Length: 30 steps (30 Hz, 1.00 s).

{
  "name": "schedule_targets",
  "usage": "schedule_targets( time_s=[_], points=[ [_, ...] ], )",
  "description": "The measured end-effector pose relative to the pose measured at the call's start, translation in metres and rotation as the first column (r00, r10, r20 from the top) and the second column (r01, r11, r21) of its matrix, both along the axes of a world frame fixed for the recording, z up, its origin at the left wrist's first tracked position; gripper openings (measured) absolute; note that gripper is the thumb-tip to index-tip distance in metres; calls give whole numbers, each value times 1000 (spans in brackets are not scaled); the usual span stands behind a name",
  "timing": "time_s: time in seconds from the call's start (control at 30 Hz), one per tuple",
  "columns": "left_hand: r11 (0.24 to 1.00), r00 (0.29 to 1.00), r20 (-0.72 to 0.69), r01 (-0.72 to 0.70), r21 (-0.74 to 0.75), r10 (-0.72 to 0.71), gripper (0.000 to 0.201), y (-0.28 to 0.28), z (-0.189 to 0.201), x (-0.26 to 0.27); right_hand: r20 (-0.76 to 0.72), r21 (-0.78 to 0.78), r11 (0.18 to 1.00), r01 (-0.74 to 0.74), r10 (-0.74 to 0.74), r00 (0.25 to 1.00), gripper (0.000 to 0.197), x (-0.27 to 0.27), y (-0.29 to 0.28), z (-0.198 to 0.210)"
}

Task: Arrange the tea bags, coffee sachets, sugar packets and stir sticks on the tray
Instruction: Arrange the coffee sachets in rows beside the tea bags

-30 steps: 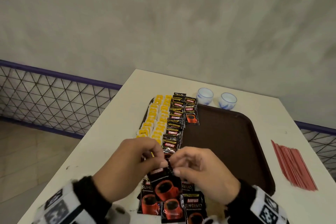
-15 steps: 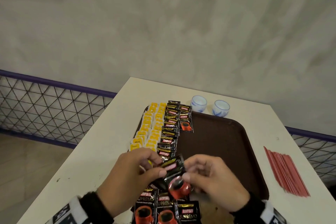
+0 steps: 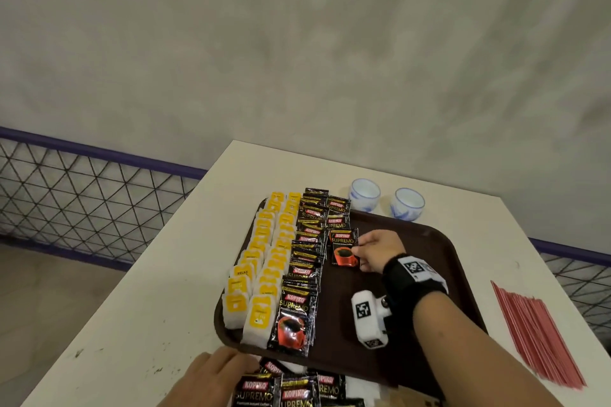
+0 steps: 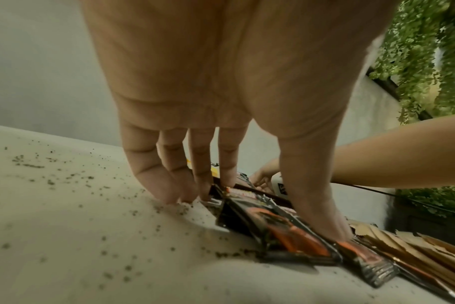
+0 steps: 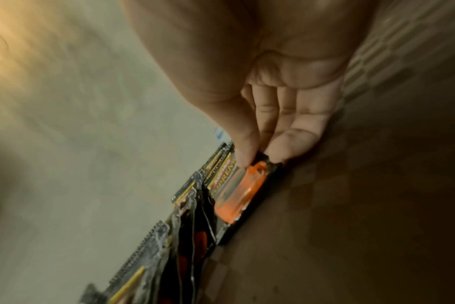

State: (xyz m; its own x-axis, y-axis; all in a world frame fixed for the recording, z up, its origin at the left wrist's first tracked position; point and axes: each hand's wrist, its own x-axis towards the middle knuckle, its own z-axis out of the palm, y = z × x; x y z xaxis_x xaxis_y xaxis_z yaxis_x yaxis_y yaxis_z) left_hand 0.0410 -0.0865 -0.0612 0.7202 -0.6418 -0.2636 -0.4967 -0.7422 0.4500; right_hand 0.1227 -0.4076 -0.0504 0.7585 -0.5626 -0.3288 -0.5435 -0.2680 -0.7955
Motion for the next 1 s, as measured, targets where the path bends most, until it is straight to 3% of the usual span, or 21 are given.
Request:
schedule_targets(
  time_s=[0.1, 0.2, 0.23, 0.3, 0.4, 0.57, 0.63, 0.7, 0.8, 0.87, 0.93, 1.0],
  points=[
    [999, 997, 74, -4, -37, 7, 116, 7, 0, 2, -26, -48, 999, 12, -13, 1000, 21, 14, 2, 1],
    [999, 998, -57, -29, -33, 28, 68, 12, 3, 3, -56, -110, 994, 21, -28, 998, 22, 22, 2, 4],
    [1000, 1000, -1, -16, -3, 16, 51, 13, -5, 3, -53, -122, 992, 25, -32, 998, 23, 23, 3, 6],
    [1000, 995, 103, -10, -25, 13, 39, 13, -31, 1, -49, -132, 991, 34, -41, 998, 23, 25, 5, 8],
    [998, 998, -67, 3, -66, -7, 52, 7, -15, -1, -47, -140, 989, 35, -42, 998, 23, 26, 6, 10],
    [995, 999, 4, -41, -87, 42, 44, 8, -22, 7, -57, -116, 993, 7, -14, 998, 15, 22, 9, 11],
    [996, 999, -41, -17, -87, 13, 59, 8, -28, 6, -61, -126, 992, -6, -2, 998, 18, 21, 10, 11],
    [995, 1000, 0, 13, -96, -13, 82, 9, -25, 4, -56, -131, 991, -14, 7, 998, 22, 19, 12, 10],
    [999, 1000, 0, 17, -50, -17, 92, 6, -22, 5, -47, -141, 990, -29, 22, 999, 29, 17, 11, 7],
    [998, 997, 29, 66, -22, -65, 77, 7, -17, -1, -31, -176, 984, -36, 31, 999, 31, 14, 9, 7],
    [1000, 1000, -10, 17, -22, -17, 43, 4, -3, -5, -3, -235, 970, -60, 61, 998, 29, 8, 7, 10],
    [997, 1000, -14, -25, -76, 24, 39, 2, 10, -9, 33, -260, 958, -122, 135, 990, 25, -6, 10, 20]
  ],
)
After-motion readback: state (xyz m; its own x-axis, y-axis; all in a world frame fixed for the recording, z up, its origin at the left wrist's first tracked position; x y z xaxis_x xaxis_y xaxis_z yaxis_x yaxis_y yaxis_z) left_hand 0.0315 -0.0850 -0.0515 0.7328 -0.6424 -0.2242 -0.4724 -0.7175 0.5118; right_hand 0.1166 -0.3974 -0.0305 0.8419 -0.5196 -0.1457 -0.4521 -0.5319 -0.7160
